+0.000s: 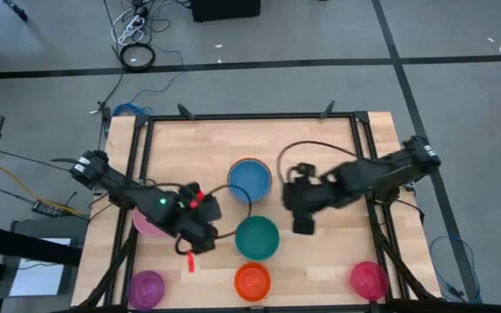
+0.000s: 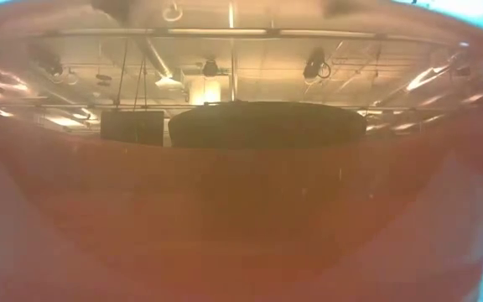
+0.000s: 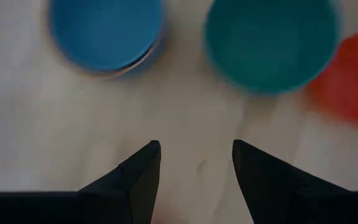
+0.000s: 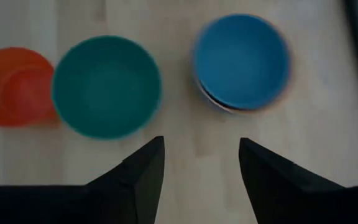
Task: Nest bowls inside each other
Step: Stack the dark green bowl on top of the blue bowl
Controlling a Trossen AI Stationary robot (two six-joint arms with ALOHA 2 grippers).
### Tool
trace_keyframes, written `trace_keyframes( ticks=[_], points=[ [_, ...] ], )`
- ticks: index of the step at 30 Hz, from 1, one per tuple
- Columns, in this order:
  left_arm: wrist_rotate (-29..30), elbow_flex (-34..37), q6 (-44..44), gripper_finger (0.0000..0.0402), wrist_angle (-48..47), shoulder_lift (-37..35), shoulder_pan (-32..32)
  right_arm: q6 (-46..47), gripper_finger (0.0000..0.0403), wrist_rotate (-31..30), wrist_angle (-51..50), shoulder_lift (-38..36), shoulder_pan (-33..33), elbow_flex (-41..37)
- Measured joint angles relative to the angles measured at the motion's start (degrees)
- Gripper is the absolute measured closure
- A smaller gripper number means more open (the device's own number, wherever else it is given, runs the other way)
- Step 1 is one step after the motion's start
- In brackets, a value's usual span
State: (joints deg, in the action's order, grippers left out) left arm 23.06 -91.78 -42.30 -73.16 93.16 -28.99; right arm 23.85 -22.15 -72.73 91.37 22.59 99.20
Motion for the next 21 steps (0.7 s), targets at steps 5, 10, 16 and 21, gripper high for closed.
trace_keyframes(
  ticks=[5, 10, 16, 21],
  points=[
    [-2.72, 8.40, -1.75, 0.0193, 18.23, 0.22, 1.82, 13.07, 0.0210, -9.73, -9.66, -7.36, 5.30, 0.00],
    [-3.79, 11.99, -12.64, 0.0193, 21.16, 0.24, 5.26, 20.62, 0.0214, -16.08, -12.44, -12.53, 10.24, 0.00],
    [-11.55, 12.27, -16.67, 0.0193, 25.63, 1.17, 9.28, 21.60, 0.0220, -19.96, -14.77, -14.34, 12.52, 0.00],
    [-21.87, 12.27, -15.11, 0.0193, 33.39, 6.32, 12.32, 20.88, 0.0224, -22.38, -17.31, -14.56, 12.55, -0.04]
  ],
)
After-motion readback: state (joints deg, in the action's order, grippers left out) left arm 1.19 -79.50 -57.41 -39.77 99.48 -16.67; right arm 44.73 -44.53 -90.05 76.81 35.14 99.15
